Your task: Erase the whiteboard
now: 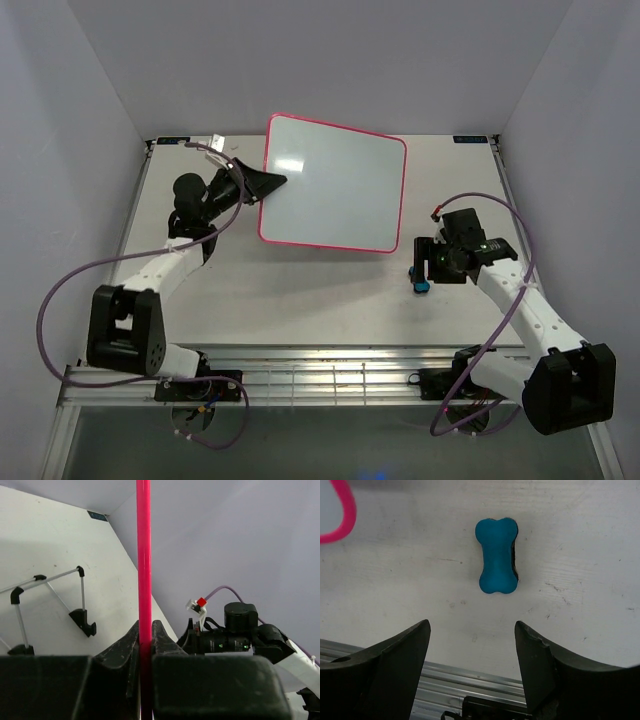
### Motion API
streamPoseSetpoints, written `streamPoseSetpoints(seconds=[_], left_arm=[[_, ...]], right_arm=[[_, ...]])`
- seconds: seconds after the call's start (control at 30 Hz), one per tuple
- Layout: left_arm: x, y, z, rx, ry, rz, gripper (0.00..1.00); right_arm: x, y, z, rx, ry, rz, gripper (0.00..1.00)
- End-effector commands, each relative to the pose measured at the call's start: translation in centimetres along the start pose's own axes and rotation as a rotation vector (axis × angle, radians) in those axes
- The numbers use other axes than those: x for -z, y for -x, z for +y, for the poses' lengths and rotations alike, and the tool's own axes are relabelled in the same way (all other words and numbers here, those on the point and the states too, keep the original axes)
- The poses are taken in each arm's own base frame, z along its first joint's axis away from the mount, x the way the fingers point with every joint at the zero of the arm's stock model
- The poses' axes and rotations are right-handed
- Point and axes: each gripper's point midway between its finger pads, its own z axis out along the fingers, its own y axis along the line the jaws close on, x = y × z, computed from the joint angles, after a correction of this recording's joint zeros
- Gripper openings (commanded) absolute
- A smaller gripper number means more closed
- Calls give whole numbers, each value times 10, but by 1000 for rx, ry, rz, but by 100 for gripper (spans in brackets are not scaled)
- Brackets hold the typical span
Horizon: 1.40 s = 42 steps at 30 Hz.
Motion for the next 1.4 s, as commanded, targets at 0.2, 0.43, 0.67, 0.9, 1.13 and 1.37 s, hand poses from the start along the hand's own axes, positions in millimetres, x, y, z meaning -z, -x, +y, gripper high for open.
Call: streamPoseSetpoints(seconds=[0.2,0.43,0.67,0.9,1.13,1.37], left_arm=[[65,-3,-23,-100,284,19,0],[87,-22,-34,-138,306,98,0],[98,-48,-36,-113,259,173,0],[106,-65,-27,-120,263,210,0],[106,-78,-20,-132,225,250,0],[106,-92,-7,-105,212,296,0]], right_arm=[[-39,25,0,17,19,-126,69],[-61,31,-17,50,-72,-65,61],[-77,25,-26,56,-118,-1,56],[-87,26,-20,74,-94,6,38],[-73,33,17,194,-32,-88,25],[-11,12,120,421,308,-403,21]])
